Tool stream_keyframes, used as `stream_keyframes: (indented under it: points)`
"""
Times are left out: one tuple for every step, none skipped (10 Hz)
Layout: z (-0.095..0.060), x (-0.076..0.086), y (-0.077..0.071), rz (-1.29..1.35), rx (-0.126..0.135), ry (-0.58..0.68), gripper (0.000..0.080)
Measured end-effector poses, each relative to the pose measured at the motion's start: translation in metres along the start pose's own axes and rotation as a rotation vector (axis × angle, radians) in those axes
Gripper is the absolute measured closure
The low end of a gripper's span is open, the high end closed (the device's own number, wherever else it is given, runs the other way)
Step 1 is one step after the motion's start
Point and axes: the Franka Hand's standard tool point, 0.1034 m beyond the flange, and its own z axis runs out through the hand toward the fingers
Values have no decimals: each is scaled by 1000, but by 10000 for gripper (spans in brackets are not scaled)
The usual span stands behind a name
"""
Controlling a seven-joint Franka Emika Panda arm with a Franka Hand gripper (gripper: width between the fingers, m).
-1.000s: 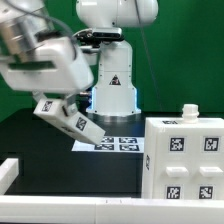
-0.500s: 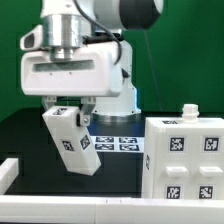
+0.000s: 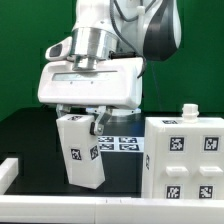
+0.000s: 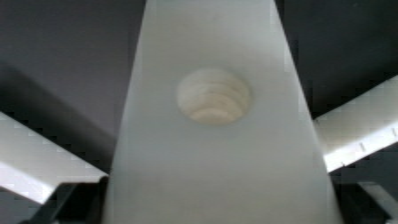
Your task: Assemble cabinet
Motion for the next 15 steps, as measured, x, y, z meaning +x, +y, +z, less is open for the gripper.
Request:
stream_keyframes:
  points:
    - [0, -4, -7, -9, 5, 7, 239]
    - [1, -7, -12, -6, 7, 14, 239]
    - [1, -7, -13, 1, 9, 27, 239]
    - [1, -7, -13, -1, 10, 36, 239]
    - [1, -6, -12, -3, 9, 36, 239]
    - [1, -6, -12, -5, 8, 36, 239]
    - [1, -6, -12, -7, 8, 36, 167]
    - [1, -6, -12, -9, 8, 36, 38]
    - [1, -6, -12, -10, 8, 36, 38]
    - [1, -6, -12, -12, 8, 36, 6]
    - [1, -6, -12, -16, 8, 37, 2]
    - [-1, 0, -10, -36, 7, -8, 2]
    - [-9, 17, -11, -36, 19, -32, 2]
    - [-11, 21, -11, -27, 24, -129, 2]
    - [-14, 28, -14, -12, 30, -250, 2]
